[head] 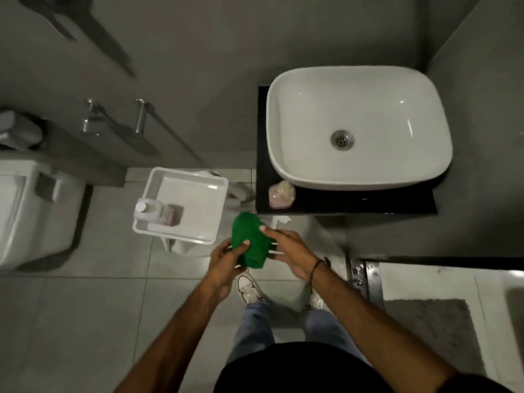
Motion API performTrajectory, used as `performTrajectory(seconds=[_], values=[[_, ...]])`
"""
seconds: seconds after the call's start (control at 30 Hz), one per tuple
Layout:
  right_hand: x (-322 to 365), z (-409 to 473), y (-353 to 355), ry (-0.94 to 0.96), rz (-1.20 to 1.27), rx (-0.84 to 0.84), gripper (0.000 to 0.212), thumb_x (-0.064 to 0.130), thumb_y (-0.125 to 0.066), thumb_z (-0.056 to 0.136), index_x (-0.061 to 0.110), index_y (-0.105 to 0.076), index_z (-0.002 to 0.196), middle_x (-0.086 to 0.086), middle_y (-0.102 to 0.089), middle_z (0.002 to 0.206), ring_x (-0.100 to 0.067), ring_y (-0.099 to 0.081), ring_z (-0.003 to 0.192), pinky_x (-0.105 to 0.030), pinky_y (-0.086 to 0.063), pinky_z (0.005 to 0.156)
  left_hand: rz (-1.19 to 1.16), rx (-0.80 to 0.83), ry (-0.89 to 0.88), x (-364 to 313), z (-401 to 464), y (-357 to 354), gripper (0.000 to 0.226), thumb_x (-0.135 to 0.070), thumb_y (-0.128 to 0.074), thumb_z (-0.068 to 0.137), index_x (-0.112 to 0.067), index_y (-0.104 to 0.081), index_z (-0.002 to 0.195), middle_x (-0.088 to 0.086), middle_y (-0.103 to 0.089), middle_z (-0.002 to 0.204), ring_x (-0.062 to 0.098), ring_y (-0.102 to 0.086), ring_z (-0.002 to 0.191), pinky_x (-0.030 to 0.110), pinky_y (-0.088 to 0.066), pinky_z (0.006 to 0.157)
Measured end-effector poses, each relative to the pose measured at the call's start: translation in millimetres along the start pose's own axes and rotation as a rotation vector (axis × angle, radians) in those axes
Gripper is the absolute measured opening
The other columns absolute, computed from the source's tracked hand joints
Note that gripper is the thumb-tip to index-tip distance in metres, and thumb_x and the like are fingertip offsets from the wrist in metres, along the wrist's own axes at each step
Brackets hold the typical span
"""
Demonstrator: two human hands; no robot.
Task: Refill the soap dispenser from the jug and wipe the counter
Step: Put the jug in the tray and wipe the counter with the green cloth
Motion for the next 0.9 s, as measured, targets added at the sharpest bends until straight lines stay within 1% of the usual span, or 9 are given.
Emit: performTrajectory(seconds=[0.1, 0.2, 0.3, 0.4, 0.47, 0.57, 0.67, 0.77, 0.9], values=[[-5.6, -6.0, 29.7, -0.031, 0.163, 0.045, 0.033, 0.021, -0.076, 0.087, 0.009, -0.071, 0.117, -0.010, -0.076, 0.115, -0.026, -0.071, 0.109, -0.040, -0.060, 0.085, 0.131, 0.117, -0.025, 9.7, -14.1, -42.4, 0.032, -0.019, -0.075, 0.090, -0.009, -0.067, 0.119, 0.019, -0.074, 0.114, 0.027, -0.075, 0.093, 0.030, -0.058, 0.066], [-10.6, -17.1, 92.7, -0.071, 0.267, -0.013, 0.035, 0.009, -0.071, 0.089, -0.001, -0.066, 0.123, -0.017, -0.073, 0.118, -0.032, -0.069, 0.111, -0.048, -0.054, 0.100, 0.455, 0.014, -0.132, -3.6, -9.9, -60.7, 0.039, -0.025, -0.079, 0.087, -0.010, -0.060, 0.117, 0.013, -0.072, 0.111, 0.023, -0.071, 0.085, 0.036, -0.060, 0.069], [-5.2, -38.4, 183.1, -0.077, 0.310, -0.204, 0.036, 0.008, -0.071, 0.089, -0.001, -0.065, 0.123, -0.020, -0.071, 0.121, -0.034, -0.068, 0.109, -0.050, -0.052, 0.101, 0.634, -0.209, -0.455, -55.5, -4.8, -71.8, 0.070, -0.020, -0.091, 0.070, -0.014, -0.049, 0.127, 0.003, -0.059, 0.114, 0.023, -0.063, 0.096, 0.031, -0.055, 0.071], [20.3, -72.1, 282.1, 0.011, 0.330, -0.488, 0.041, 0.009, -0.071, 0.088, 0.001, -0.061, 0.127, -0.021, -0.068, 0.120, -0.038, -0.066, 0.111, -0.048, -0.056, 0.089, 0.760, -0.098, -0.820, -100.7, -1.5, -112.9, 0.092, -0.020, -0.085, 0.055, -0.033, -0.047, 0.139, -0.015, -0.056, 0.122, 0.013, -0.056, 0.109, 0.023, -0.049, 0.090], [52.7, -101.8, 341.4, 0.190, 0.138, -0.779, 0.035, 0.008, -0.074, 0.085, 0.001, -0.067, 0.118, -0.018, -0.069, 0.104, -0.040, -0.069, 0.099, -0.038, -0.056, 0.072, 0.837, -0.040, -0.886, -110.3, 6.3, -130.3, 0.090, -0.018, -0.084, 0.055, -0.060, -0.048, 0.125, -0.022, -0.063, 0.116, 0.009, -0.060, 0.106, 0.019, -0.050, 0.087], [107.1, -125.7, 362.2, 0.423, -0.540, -1.117, 0.030, 0.010, -0.075, 0.076, 0.002, -0.073, 0.104, -0.020, -0.065, 0.106, -0.039, -0.063, 0.099, -0.040, -0.053, 0.087, 0.973, -0.149, -0.860, -108.2, 27.7, -124.2, 0.073, -0.007, -0.091, 0.067, -0.040, -0.057, 0.122, 0.010, -0.070, 0.113, 0.033, -0.069, 0.097, 0.029, -0.050, 0.080], [113.5, -90.4, 352.9, 0.488, -0.666, -0.997, 0.031, -0.003, -0.066, 0.078, -0.005, -0.067, 0.109, -0.025, -0.054, 0.125, -0.041, -0.051, 0.117, -0.043, -0.040, 0.107, 1.020, -0.186, -0.871, -105.1, 39.9, -125.3, 0.079, -0.010, -0.091, 0.070, -0.059, -0.046, 0.113, 0.006, -0.072, 0.102, 0.021, -0.064, 0.076, 0.003, -0.045, 0.064], [105.8, -60.1, 356.4, 0.388, -0.935, -0.973, 0.040, 0.009, -0.061, 0.083, 0.002, -0.066, 0.122, -0.017, -0.053, 0.135, -0.038, -0.045, 0.126, -0.042, -0.035, 0.111, 1.015, -0.178, -0.879, -101.9, 46.9, -131.6, 0.081, -0.010, -0.092, 0.068, -0.061, -0.041, 0.105, 0.004, -0.069, 0.100, 0.020, -0.061, 0.073, -0.004, -0.041, 0.061], [101.0, -48.5, 362.4, 0.372, -1.168, -0.966, 0.059, 0.023, -0.059, 0.085, 0.013, -0.052, 0.143, -0.007, -0.046, 0.152, -0.031, -0.038, 0.139, -0.044, -0.026, 0.118, 0.998, -0.181, -0.868, -96.8, 57.7, -130.2, 0.057, -0.012, -0.092, 0.069, -0.031, -0.059, 0.111, 0.013, -0.073, 0.107, 0.034, -0.072, 0.092, 0.024, -0.052, 0.076]])
Point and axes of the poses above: each hand's wrist, its own z-axis towards the middle knuckle, its own y-axis out of the back of the hand, x = y × z, the point moved 9 cm from there along z, towards the middle knuckle
